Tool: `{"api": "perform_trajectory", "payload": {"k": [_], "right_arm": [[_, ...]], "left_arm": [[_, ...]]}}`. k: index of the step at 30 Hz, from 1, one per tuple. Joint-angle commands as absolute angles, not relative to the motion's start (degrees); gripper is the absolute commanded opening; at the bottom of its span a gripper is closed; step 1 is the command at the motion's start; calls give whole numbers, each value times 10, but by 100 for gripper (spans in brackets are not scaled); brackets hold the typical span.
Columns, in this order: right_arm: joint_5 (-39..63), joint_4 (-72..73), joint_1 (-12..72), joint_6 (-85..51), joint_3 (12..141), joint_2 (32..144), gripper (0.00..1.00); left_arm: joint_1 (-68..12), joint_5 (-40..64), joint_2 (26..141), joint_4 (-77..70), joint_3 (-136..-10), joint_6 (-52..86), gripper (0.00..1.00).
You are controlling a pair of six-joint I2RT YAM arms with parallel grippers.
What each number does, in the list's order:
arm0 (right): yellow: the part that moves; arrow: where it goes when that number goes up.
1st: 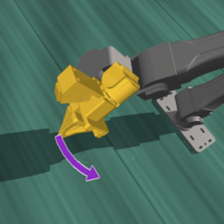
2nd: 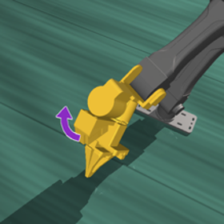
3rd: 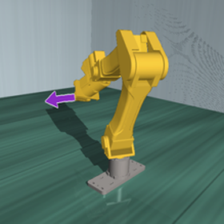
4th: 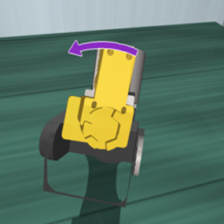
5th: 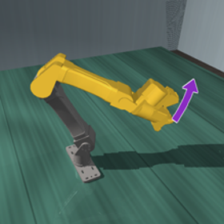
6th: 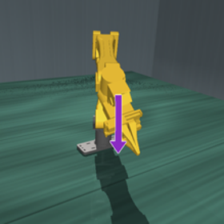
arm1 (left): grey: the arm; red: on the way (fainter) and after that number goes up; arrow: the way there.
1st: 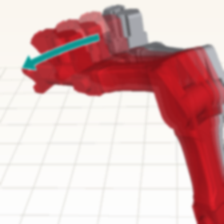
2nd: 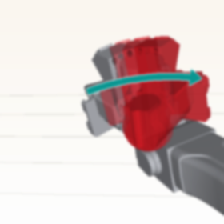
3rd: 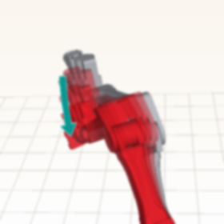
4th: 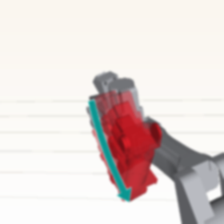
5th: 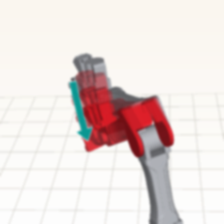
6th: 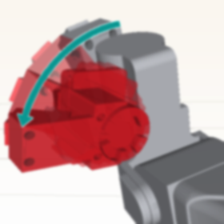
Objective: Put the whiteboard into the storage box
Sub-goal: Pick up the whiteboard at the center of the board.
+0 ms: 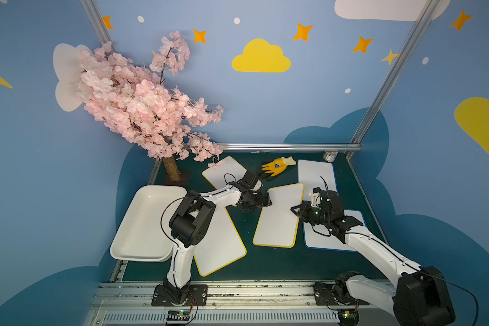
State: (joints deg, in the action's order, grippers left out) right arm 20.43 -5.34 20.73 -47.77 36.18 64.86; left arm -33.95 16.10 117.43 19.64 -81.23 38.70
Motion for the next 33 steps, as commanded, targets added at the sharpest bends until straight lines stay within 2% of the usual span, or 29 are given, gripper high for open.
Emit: {"api": "perform_trajectory", "payload": {"k": [1, 11, 17, 23, 33], "right_arm": [[172, -88, 210, -377, 409, 637, 0], [149, -163, 209, -321, 494, 617, 0], [152, -166, 209, -322, 510, 608, 0], [159, -152, 207, -340, 527, 610, 0], [125, -92, 207, -444, 557, 624, 0]], "left_arm": [[-339, 140, 1146, 258, -819, 360, 100], [-332, 18, 1060, 362, -839, 303, 100], [-318, -7, 1027, 402, -835, 308, 100], [-299, 57, 984, 376, -787, 340, 100], [-255, 196, 821, 212, -598, 498, 100]]}}
